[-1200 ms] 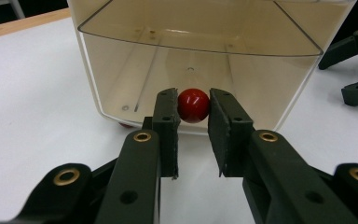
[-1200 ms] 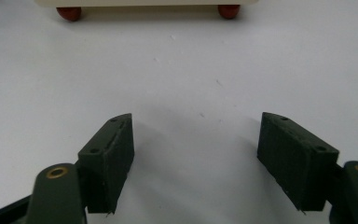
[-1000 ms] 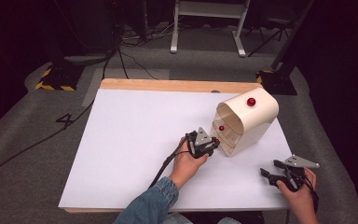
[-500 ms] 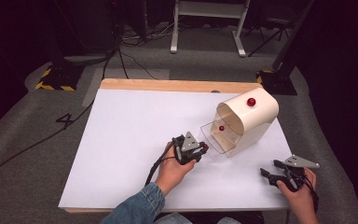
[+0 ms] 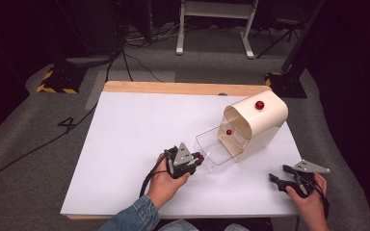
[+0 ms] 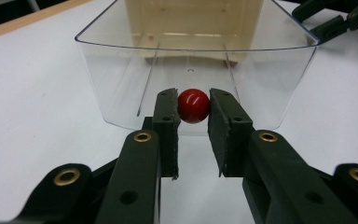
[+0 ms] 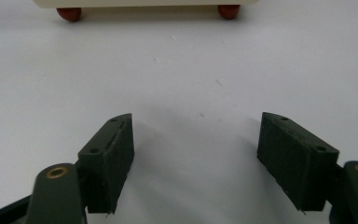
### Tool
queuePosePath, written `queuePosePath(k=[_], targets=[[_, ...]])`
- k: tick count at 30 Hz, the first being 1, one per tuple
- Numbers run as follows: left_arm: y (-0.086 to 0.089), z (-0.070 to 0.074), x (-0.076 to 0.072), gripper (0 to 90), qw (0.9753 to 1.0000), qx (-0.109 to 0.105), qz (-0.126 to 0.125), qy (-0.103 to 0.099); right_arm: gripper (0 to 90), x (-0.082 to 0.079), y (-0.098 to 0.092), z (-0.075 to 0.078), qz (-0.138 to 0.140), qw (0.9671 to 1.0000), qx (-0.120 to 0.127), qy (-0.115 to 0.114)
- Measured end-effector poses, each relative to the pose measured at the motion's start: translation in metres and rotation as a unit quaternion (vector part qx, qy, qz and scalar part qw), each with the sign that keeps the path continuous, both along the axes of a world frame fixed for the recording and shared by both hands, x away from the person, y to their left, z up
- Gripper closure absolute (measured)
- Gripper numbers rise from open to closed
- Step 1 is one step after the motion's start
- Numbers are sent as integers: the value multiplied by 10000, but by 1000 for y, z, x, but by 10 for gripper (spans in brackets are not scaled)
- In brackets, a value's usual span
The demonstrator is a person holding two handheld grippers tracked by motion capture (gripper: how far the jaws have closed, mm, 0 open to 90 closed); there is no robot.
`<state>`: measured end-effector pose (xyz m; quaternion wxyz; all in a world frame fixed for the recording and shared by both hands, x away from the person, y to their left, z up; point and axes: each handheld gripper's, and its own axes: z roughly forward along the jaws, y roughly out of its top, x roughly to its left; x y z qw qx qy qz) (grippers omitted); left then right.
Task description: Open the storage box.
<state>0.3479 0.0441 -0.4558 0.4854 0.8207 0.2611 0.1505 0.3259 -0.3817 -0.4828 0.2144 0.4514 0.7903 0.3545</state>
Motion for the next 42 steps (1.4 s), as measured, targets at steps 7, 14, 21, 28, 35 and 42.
queuePosePath(k=[7,14,21,28,35,42], targets=[[4,-8,-2,732,9997,146,55,195,273,0,0,0,-3,10000,0,-3],[4,-6,-6,441,9998,89,141,147,273,0,0,0,-5,10000,0,-2],[2,15,-10,385,9996,-49,243,-135,273,0,0,0,0,10000,-1,-2],[-15,42,5,418,9988,-320,200,-295,273,0,0,0,0,10000,-8,-13],[-45,56,24,517,9975,-601,29,-363,273,0,0,0,-3,10000,-11,-21],[-69,54,41,585,9957,-802,-11,-458,273,0,0,0,0,10000,-5,-13]])
